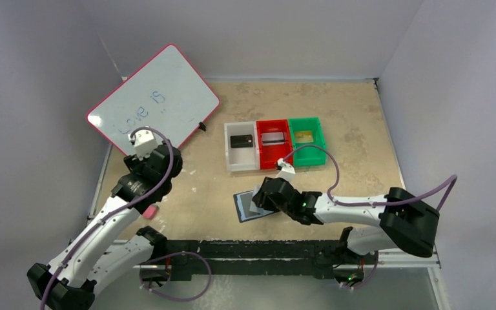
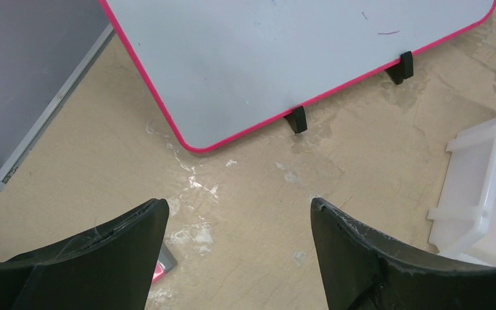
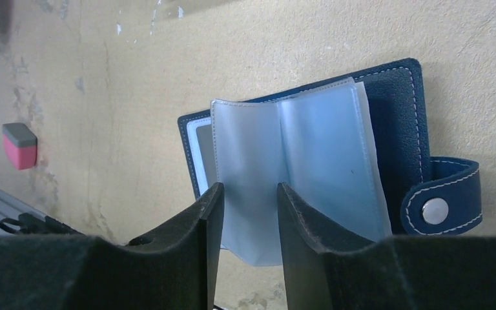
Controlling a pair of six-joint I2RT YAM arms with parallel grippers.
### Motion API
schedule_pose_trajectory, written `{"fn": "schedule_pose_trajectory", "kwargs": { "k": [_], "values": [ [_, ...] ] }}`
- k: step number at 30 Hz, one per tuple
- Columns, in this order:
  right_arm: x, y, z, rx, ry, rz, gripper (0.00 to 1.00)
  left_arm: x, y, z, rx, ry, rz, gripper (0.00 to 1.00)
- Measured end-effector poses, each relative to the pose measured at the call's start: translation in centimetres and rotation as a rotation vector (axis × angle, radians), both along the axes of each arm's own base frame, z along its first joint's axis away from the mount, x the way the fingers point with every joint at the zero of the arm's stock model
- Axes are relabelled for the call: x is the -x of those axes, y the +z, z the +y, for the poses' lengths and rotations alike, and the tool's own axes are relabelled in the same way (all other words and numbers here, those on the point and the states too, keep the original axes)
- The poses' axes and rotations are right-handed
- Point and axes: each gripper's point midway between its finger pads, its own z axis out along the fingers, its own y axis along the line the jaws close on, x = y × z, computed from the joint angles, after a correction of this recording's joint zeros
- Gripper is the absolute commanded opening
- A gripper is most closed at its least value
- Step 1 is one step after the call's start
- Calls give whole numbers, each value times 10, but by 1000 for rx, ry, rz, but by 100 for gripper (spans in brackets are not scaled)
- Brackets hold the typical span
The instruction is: Take the credit cards out of the card holder
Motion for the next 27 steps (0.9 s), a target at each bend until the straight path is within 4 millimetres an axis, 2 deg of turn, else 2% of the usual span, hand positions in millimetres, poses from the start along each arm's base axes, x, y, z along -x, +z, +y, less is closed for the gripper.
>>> {"fn": "schedule_pose_trajectory", "kwargs": {
  "k": [3,7,11,15,18,21,24,26,27],
  "values": [
    [-1,2,-1,-4,-13,-4,36,-1,-3,-3,2,-9,13,81],
    [-4,-2,-12,40,-47,-11,35,-2,-5,-6,10,-24,23,81],
    [-6,-2,-21,68,-69,-21,36,-8,-10,-29,69,-127,47,77],
    [-9,3,-23,52,-89,-36,38,-17,-26,-87,255,-352,77,74],
    [-10,4,-27,36,-100,-41,38,-16,-49,-140,427,-524,129,73],
    [-10,0,-35,38,-115,-36,38,-3,-69,-185,535,-653,195,70],
    [-11,-3,-40,42,-127,-33,38,16,-82,-231,564,-773,256,66],
    [-11,-1,-40,34,-122,-39,41,27,-92,-250,553,-812,301,66],
    [-11,1,-39,25,-112,-49,43,30,-96,-254,548,-811,311,66]
  ]
}}
